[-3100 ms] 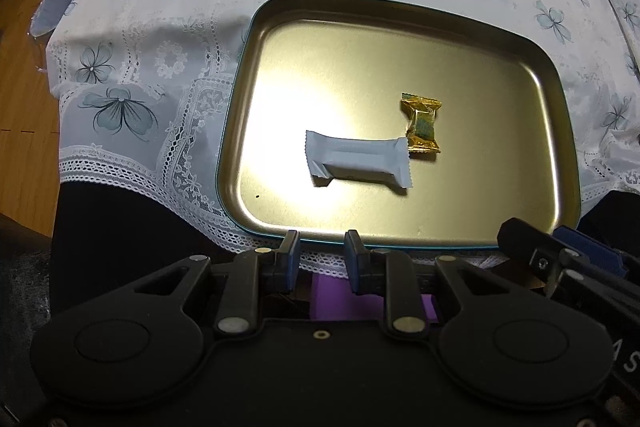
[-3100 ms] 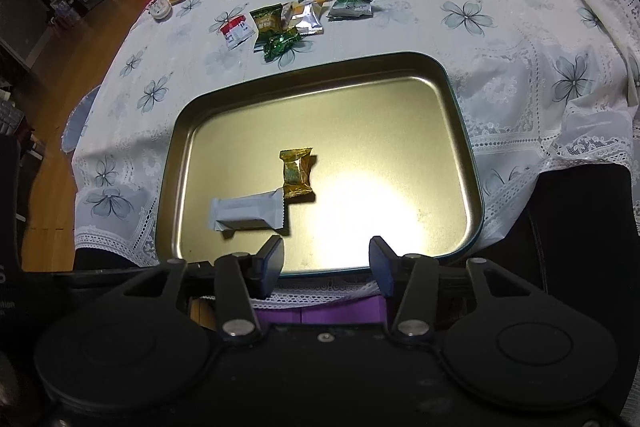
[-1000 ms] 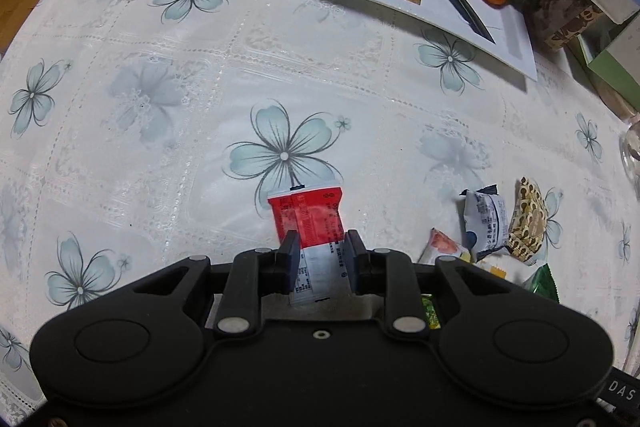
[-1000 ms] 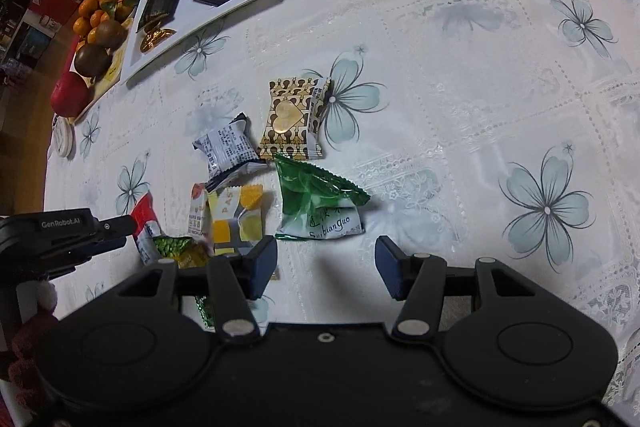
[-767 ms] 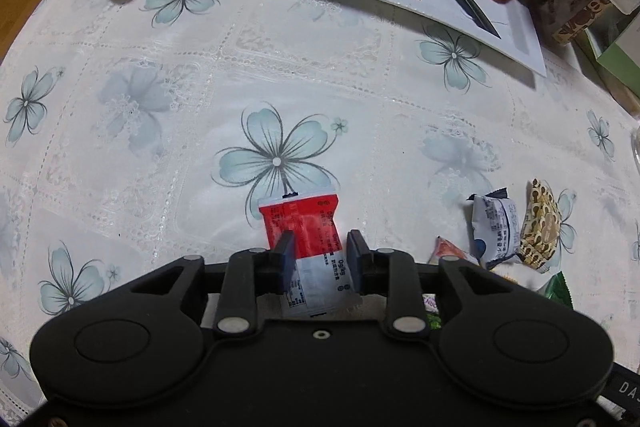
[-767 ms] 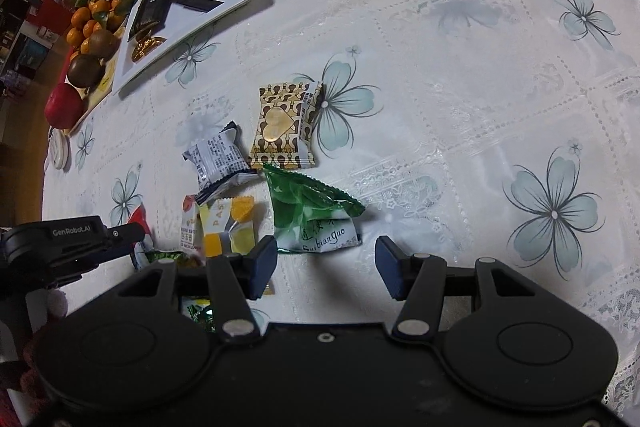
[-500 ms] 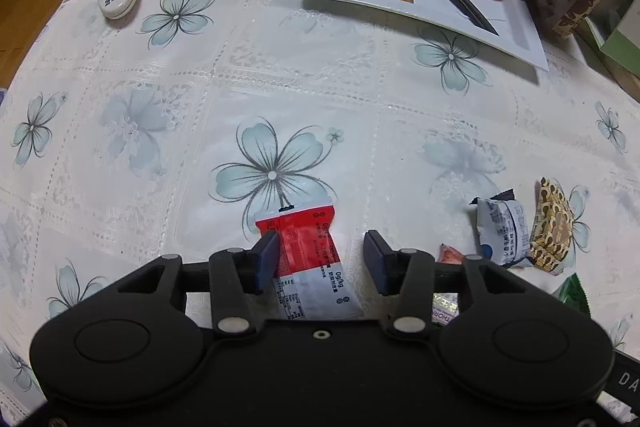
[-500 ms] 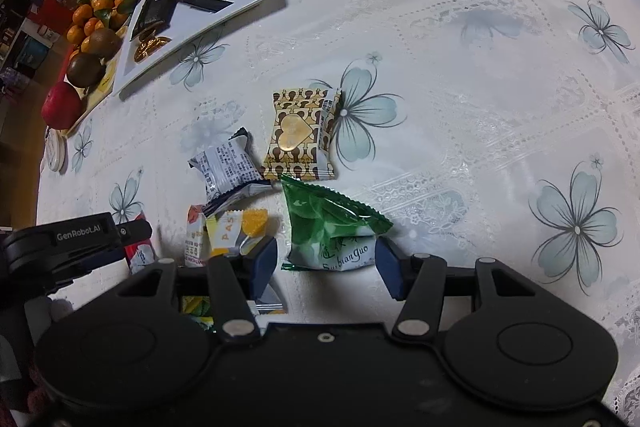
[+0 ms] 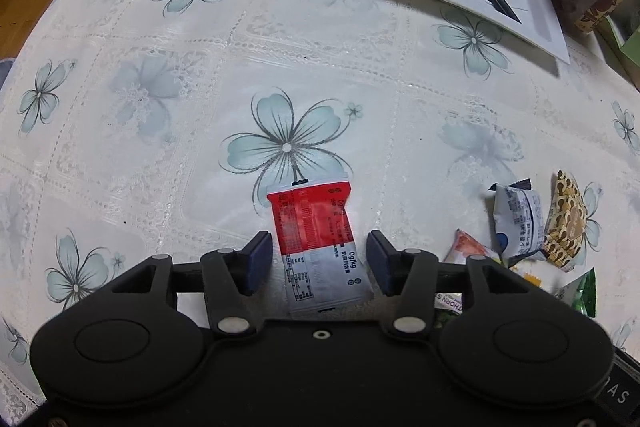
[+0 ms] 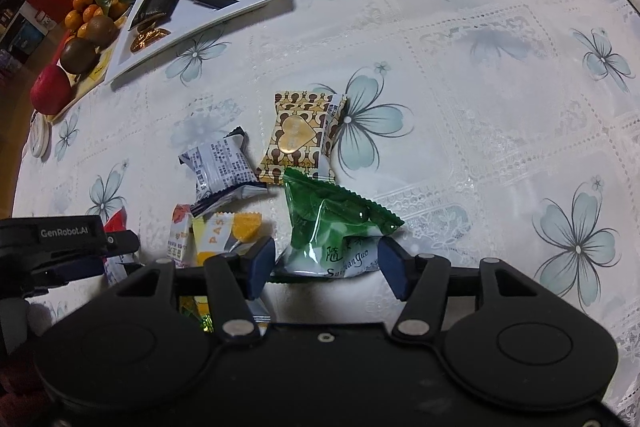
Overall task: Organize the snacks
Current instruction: 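Grasp the red-and-white bar with left gripper while right grasps green packet, then carry the red-and-white bar and green packet over the gold tray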
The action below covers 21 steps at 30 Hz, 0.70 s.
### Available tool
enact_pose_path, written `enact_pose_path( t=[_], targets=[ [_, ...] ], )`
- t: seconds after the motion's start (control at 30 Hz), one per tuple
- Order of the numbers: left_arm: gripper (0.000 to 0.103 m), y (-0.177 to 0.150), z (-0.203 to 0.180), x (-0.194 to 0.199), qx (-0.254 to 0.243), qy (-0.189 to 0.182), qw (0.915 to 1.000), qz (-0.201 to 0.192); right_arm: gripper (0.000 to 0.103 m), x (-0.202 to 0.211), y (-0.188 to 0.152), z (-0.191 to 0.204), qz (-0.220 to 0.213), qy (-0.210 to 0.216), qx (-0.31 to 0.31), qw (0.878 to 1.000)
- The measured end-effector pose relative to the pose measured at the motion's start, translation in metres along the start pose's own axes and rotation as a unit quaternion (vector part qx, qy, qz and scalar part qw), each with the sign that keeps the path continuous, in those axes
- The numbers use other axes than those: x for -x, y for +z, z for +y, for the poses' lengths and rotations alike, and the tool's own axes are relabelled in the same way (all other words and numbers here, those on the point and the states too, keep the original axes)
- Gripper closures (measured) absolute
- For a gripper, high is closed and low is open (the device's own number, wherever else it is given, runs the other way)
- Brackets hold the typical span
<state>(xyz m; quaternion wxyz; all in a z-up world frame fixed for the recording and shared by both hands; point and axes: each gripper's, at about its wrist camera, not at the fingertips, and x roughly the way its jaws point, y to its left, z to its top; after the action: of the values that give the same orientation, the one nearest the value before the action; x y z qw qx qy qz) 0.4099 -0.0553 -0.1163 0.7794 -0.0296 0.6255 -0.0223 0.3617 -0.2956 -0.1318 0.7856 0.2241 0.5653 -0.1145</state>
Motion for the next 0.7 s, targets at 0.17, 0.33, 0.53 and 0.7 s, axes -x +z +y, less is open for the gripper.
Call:
enact_pose_path(
  t=[0.17,0.33,0.53,0.7],
  targets=[
    [0.061,-0.003,-0.001,0.003,-0.016,0.004,0.9999,0.000,0.052,0.003,0.000,-0.005,0.006,0.005,0.002,1.000],
    [0.061,-0.015,0.004,0.013,-0.008,-0.004,0.9999,0.008,0.054,0.020,-0.007,-0.015,0.016,0.024,-0.011,1.000],
    [0.061,-0.042,0.012,0.056,-0.006,-0.016,0.9998,-0.005,0.054,0.060,-0.023,-0.030,0.005,0.034,-0.031,0.999],
    [0.061,-0.079,0.013,0.095,-0.026,-0.013,0.9995,-0.014,0.053,0.097,-0.050,-0.034,-0.003,0.035,-0.032,0.999]
  ],
)
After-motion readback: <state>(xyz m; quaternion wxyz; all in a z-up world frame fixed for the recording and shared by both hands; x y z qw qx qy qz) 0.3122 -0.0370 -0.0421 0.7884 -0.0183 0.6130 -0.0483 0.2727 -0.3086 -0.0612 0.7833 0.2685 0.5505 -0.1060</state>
